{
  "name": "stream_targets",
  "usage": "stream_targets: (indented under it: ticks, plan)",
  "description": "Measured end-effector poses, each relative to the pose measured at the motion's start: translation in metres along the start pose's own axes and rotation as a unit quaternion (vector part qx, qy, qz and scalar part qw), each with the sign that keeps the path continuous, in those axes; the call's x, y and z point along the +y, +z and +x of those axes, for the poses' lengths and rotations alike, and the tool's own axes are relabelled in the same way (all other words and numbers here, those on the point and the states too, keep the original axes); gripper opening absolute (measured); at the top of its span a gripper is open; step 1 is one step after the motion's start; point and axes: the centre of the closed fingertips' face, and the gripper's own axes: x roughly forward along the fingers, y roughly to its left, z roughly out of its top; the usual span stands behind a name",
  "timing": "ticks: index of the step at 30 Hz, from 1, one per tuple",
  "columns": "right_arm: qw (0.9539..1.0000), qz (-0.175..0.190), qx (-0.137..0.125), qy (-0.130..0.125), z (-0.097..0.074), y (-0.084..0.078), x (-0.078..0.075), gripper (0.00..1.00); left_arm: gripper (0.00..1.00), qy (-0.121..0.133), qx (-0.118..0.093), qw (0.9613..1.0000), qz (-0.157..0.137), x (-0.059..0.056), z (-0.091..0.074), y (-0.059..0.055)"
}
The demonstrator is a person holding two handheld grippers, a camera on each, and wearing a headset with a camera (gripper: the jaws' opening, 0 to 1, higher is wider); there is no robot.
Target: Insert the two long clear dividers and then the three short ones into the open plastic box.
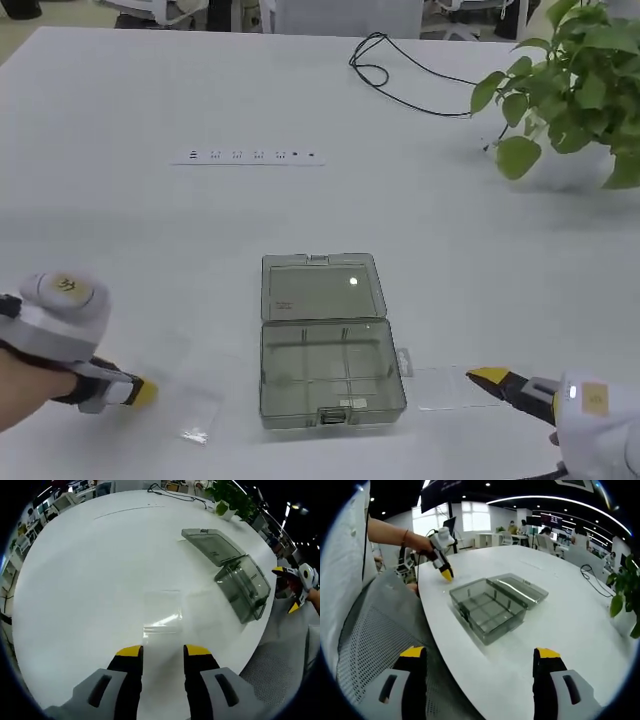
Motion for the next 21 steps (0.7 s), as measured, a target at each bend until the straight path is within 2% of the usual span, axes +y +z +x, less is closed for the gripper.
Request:
stream_targets:
  ticks: [4, 8, 11, 14, 18, 21]
  plan:
    - [1.0000, -0.004, -0.001, 0.001, -0.001, 0.003, 0.000, 0.87, 0.30, -0.012, -0.020, 0.9993, -0.029, -0.003, -0.003, 0.001]
    - [1.0000, -0.005, -0.005, 0.001, -0.002, 0.010, -0.002, 0.85, 0.30, -0.018, -0.037, 0.9985, -0.036, -0.007, -0.009, 0.003]
    - [0.9998, 0.005, -0.021, -0.002, -0.003, 0.021, -0.005, 0.84, 0.30, -0.026, -0.056, 0.9970, -0.047, -0.013, -0.013, 0.007]
    - [0.9993, 0.016, -0.034, -0.008, -0.005, 0.034, -0.010, 0.80, 0.30, -0.038, -0.084, 0.9942, -0.056, -0.022, -0.021, 0.016]
    - [0.9975, 0.035, -0.061, -0.012, -0.007, 0.054, -0.013, 0.75, 0.30, -0.050, -0.108, 0.9910, -0.062, -0.032, -0.030, 0.025]
    - [0.9955, 0.051, -0.078, -0.017, -0.007, 0.068, -0.017, 0.72, 0.30, -0.066, -0.137, 0.9861, -0.066, -0.044, -0.039, 0.037]
